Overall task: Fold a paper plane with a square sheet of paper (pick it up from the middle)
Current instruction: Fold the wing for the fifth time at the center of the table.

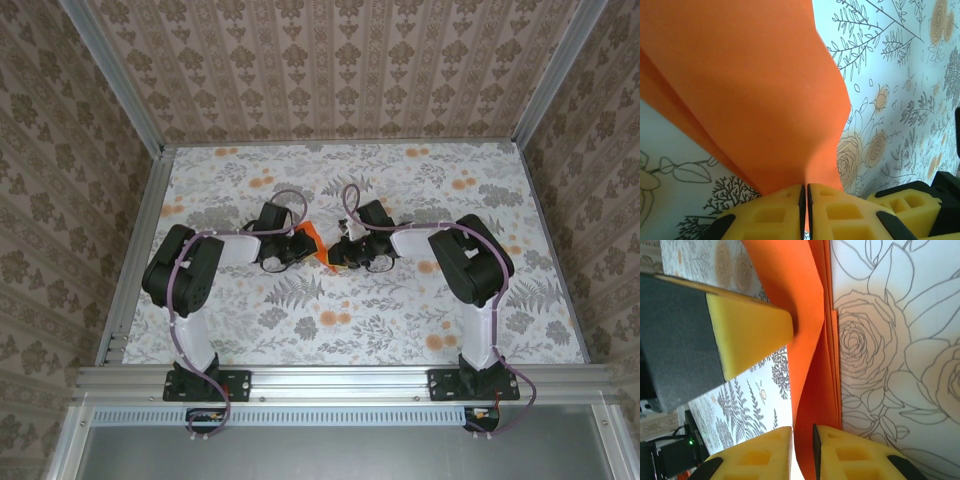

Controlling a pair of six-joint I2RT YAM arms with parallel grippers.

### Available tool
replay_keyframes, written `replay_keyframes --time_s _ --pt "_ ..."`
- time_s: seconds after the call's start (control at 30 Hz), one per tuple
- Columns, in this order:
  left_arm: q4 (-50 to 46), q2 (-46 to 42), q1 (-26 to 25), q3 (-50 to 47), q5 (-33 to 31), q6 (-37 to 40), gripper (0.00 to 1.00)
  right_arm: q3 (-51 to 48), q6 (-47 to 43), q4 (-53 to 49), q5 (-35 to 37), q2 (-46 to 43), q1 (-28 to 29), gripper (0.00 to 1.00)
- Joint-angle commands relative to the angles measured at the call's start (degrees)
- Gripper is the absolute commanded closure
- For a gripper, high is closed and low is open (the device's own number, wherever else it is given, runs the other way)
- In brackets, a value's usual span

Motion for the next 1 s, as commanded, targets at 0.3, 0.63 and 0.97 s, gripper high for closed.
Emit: replay_keyframes --time_s 0.3,0.63,0.97 --pt "-6.8 3.6 0.5 0.9 -3.6 -0.5 0.88 2.0 -5.5 -8.5 3.3 -0.1 -0.1 0.94" --pt "-8.6 4.2 0.7 1.8 -3.8 -0.5 0.88 1.4 -7.6 -12.7 6.2 -1.7 0.2 0.89" --pt "-10.3 4.9 0.6 3.2 -3.5 0.2 0.88 5.7 -9.6 -16.2 10.6 -6.9 2.4 0.85"
